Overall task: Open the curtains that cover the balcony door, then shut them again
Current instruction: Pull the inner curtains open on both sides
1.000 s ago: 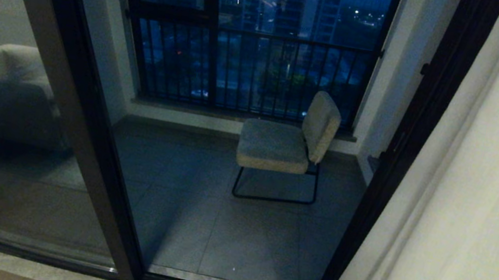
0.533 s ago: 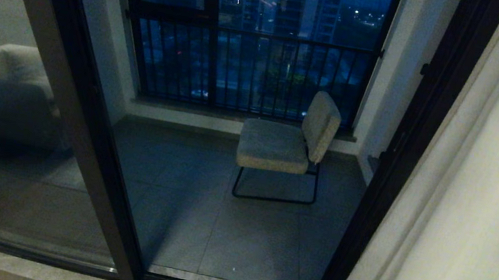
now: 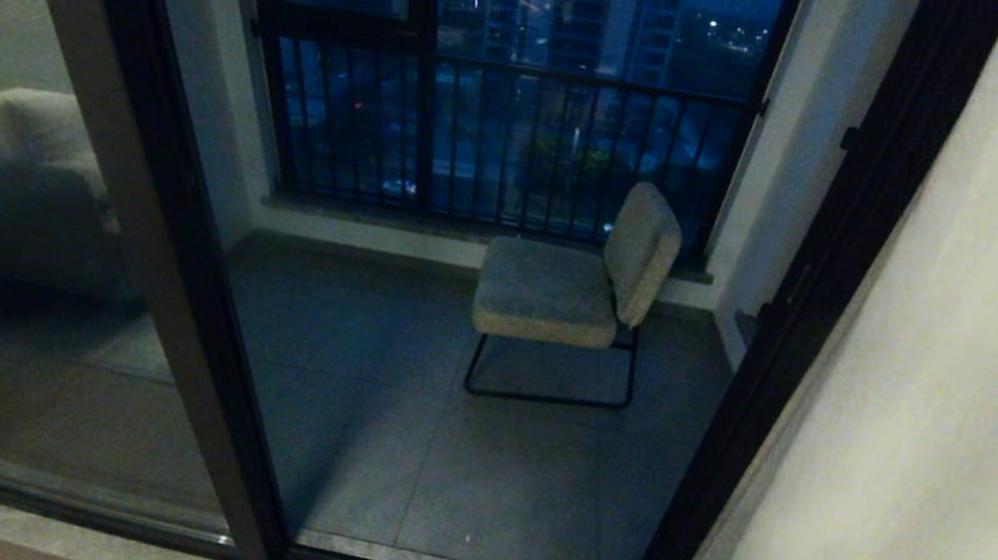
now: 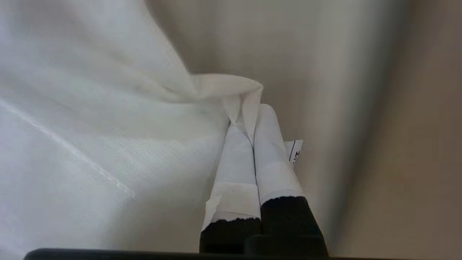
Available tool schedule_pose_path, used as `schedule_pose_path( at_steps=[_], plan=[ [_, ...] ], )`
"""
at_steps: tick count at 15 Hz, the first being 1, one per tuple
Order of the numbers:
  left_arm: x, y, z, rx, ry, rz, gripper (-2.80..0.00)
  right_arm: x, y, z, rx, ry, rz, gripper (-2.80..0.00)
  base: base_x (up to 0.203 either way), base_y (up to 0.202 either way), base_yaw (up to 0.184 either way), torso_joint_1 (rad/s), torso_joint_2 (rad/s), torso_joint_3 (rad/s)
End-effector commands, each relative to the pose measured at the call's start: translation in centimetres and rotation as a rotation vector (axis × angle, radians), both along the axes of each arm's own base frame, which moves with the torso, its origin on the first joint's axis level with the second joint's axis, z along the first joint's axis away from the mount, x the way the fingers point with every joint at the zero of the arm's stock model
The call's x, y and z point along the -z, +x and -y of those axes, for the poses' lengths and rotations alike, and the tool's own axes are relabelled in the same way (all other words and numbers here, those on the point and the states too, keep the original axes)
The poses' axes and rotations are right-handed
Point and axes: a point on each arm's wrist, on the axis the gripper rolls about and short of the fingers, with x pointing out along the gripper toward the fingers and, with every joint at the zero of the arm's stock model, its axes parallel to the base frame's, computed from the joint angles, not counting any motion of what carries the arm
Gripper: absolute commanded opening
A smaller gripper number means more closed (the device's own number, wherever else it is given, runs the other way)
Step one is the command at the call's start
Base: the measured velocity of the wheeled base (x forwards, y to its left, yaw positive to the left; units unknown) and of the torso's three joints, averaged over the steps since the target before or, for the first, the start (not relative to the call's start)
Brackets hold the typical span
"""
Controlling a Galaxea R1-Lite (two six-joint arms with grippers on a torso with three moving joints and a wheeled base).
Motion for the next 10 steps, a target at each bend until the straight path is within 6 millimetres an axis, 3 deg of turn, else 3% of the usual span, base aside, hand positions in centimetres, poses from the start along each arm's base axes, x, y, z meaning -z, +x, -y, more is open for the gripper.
schedule_pose_path(
  at_steps=[1, 5, 10],
  plan=[
    [0.0, 0.0, 0.0, 0.0, 0.0, 0.0, -2.8, -0.6, 0.5, -4.4, -0.15, -0.017, -0.011, -2.8, 0.0, 0.0, 0.0, 0.0, 0.0, 0.0],
    [0.0, 0.0, 0.0, 0.0, 0.0, 0.001, -2.8, 0.7, 4.3, -9.2, -0.422, 0.087, -0.016, -2.8, 0.0, 0.0, 0.0, 0.0, 0.0, 0.0],
    [0.0, 0.0, 0.0, 0.0, 0.0, -0.001, -2.8, 1.8, 8.9, -12.8, -0.665, 0.189, -0.028, -2.8, 0.0, 0.0, 0.0, 0.0, 0.0, 0.0]
  ],
)
